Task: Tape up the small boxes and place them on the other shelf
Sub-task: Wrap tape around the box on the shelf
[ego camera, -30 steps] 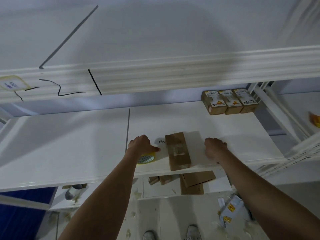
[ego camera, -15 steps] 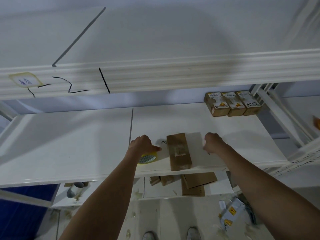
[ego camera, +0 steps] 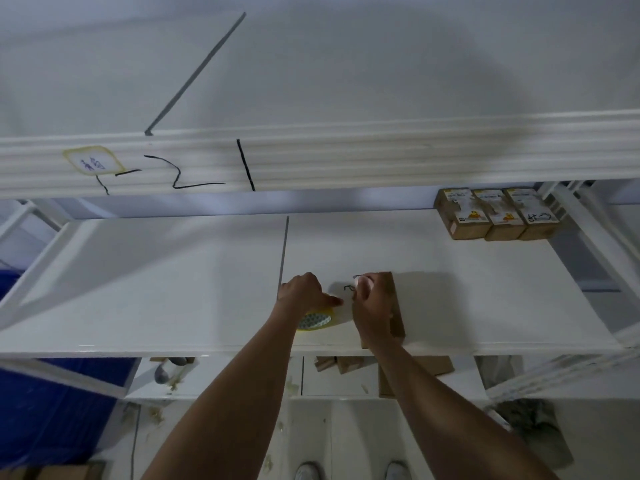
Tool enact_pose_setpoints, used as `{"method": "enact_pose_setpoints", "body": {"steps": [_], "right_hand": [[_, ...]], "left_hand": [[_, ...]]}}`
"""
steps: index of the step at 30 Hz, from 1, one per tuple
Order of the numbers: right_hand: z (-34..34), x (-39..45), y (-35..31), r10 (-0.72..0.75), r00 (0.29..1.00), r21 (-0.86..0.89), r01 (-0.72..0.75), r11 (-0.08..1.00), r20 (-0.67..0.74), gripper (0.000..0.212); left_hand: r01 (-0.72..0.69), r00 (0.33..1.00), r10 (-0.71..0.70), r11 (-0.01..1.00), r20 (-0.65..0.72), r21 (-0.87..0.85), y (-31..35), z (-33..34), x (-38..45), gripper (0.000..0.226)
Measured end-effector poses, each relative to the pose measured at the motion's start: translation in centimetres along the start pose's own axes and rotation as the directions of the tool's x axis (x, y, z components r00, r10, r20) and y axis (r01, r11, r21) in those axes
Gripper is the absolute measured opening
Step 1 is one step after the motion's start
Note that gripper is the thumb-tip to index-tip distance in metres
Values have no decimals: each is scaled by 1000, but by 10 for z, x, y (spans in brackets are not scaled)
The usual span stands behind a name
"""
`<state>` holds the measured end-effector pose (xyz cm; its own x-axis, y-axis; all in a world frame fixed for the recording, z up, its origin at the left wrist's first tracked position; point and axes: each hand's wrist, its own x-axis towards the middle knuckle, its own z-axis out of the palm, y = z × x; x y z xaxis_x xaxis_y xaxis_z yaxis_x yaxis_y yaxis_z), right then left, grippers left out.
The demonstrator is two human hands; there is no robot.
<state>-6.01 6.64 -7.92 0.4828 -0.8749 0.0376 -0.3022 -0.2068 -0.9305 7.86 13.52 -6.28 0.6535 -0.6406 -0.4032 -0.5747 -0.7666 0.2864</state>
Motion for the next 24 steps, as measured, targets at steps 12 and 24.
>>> {"method": "enact_pose_setpoints", "body": {"steps": [12, 24], "right_hand": [[-16, 14, 27, -159, 987, -1, 159, 987, 2, 10], [-17, 9, 30, -183, 982, -24, 184, 983, 41, 5]], "left_hand": [[28, 988, 3, 979, 151, -202, -12, 3, 8, 67], [37, 989, 10, 952, 149, -305, -15, 2, 11, 41]]}}
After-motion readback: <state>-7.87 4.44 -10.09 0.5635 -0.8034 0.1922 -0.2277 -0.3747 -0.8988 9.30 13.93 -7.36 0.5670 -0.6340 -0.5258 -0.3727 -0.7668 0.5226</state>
